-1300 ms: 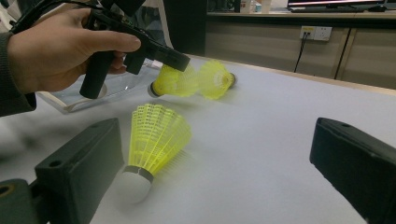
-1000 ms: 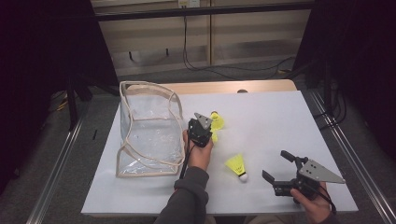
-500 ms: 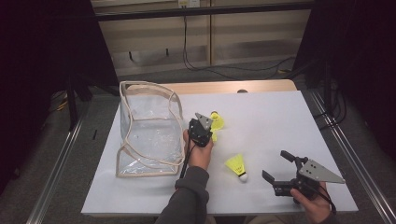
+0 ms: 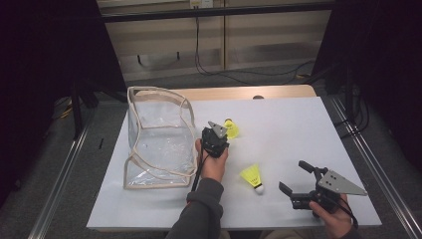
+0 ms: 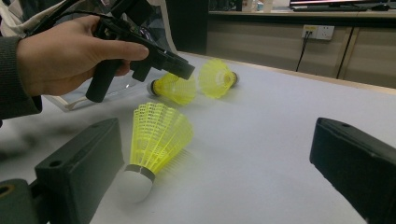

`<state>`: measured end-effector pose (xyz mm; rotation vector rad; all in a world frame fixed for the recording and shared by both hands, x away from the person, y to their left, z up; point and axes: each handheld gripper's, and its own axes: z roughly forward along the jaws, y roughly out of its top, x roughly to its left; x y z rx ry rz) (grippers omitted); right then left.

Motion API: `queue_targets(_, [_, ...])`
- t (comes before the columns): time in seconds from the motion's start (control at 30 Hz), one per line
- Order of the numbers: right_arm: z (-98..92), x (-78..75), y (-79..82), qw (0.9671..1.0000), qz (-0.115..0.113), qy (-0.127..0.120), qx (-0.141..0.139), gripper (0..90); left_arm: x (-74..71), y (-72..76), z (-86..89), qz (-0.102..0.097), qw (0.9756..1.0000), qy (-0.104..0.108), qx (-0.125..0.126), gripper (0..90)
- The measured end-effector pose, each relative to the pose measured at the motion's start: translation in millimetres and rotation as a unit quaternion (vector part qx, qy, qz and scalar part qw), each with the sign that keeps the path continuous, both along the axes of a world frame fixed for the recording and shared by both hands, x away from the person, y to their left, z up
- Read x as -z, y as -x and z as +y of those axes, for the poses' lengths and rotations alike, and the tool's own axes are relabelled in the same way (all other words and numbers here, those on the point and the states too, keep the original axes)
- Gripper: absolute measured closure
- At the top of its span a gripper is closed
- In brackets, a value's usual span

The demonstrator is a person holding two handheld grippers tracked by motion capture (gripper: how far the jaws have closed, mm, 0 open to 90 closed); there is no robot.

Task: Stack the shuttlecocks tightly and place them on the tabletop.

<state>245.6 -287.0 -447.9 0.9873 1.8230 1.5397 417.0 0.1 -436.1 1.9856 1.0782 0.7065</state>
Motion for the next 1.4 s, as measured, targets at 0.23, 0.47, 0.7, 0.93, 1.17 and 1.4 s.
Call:
queue_targets(0.23, [0.1, -0.1, 0.3, 1.0, 0.001, -0.001, 0.0, 2.1, 0.3, 2.4, 0.1, 0.009, 0.9999, -0.002, -0.009, 71.2])
queue_targets(0.47, [0.0, -0.1, 0.2, 1.0, 0.0, -0.001, -0.001, 2.1, -4.0, 4.4, 1.4, 0.005, 0.9999, 0.003, -0.012, 83.0])
queue_targets(0.7, [0.0, -0.3, 0.3, 1.0, 0.0, -0.001, -0.001, 2.1, -8.0, 7.2, -2.2, 0.003, 0.9996, 0.027, -0.006, 84.6])
queue_targets(0.93, [0.2, -0.2, 0.1, 1.0, 0.0, -0.001, -0.001, 2.1, -10.5, 6.2, -4.4, -0.003, 0.9995, 0.03, -0.006, 84.9])
queue_targets(1.17, [0.0, -0.3, 0.3, 1.0, -0.001, -0.001, -0.001, 2.1, -14.4, 3.9, -8.7, -0.008, 0.9996, 0.027, 0.005, 84.9])
queue_targets(1.4, [0.2, -0.3, 0.2, 1.0, -0.001, -0.002, -0.002, 2.1, -16.4, -0.9, -13.8, -0.013, 0.9995, 0.026, 0.013, 84.9])
